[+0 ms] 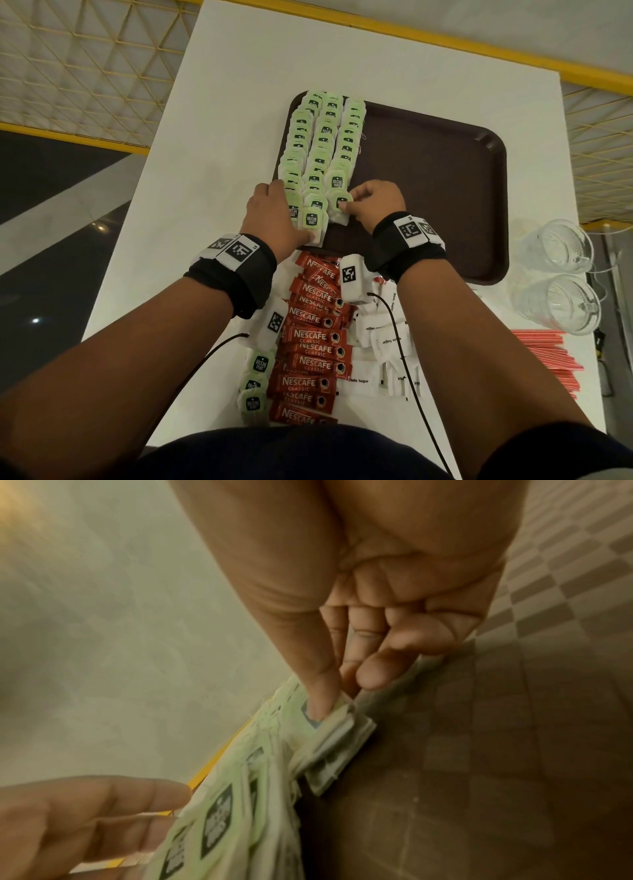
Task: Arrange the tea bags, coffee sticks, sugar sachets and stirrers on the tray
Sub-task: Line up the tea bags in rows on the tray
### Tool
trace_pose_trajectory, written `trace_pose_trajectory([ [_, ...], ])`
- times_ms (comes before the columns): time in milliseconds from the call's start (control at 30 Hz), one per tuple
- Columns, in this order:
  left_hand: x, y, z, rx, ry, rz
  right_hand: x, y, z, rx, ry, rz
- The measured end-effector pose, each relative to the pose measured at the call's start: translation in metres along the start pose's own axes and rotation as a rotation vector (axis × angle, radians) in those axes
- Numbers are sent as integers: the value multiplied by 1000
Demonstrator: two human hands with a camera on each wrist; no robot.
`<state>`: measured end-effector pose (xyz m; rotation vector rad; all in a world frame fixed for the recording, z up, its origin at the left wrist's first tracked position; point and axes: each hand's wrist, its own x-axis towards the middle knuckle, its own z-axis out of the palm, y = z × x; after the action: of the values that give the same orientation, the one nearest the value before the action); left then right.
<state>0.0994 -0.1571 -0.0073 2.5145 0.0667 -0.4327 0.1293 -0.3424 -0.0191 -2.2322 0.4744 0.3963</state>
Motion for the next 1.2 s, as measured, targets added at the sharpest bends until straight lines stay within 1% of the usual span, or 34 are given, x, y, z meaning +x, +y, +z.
trace_pose_trajectory([
  [133,-1,0,-1,0,-1,2,1,4,1,53,41,14],
  [267,-1,1,-1,-5,-1,-3,-2,5,-2,36,70,-32],
  [333,-1,1,-1,-5,-3,-4,-5,7,-4,33,55,-48],
  [467,-1,1,-1,-7,-1,0,-10,10,-4,69,-28,-35],
  [633,0,1,-1,4,3,3,-8,10,0,67,8,-1],
  [700,0,1,-1,1,6,1,-8,7,2,23,14,15],
  [833,-1,2,-1,9,6,5,-13,2,5,-107,-63,12],
  [967,-1,2,-3,12,-5,10,-15,4,2,-91,-65,4],
  [1067,-1,3,-8,48,17,64,-16,7,-8,-44,-53,0],
  [1133,0,6,-13,84,79,129,-19,7,-18,13,-70,-16],
  [1200,5,11,-18,50,123,197,-23,3,-26,81,-114,-38],
])
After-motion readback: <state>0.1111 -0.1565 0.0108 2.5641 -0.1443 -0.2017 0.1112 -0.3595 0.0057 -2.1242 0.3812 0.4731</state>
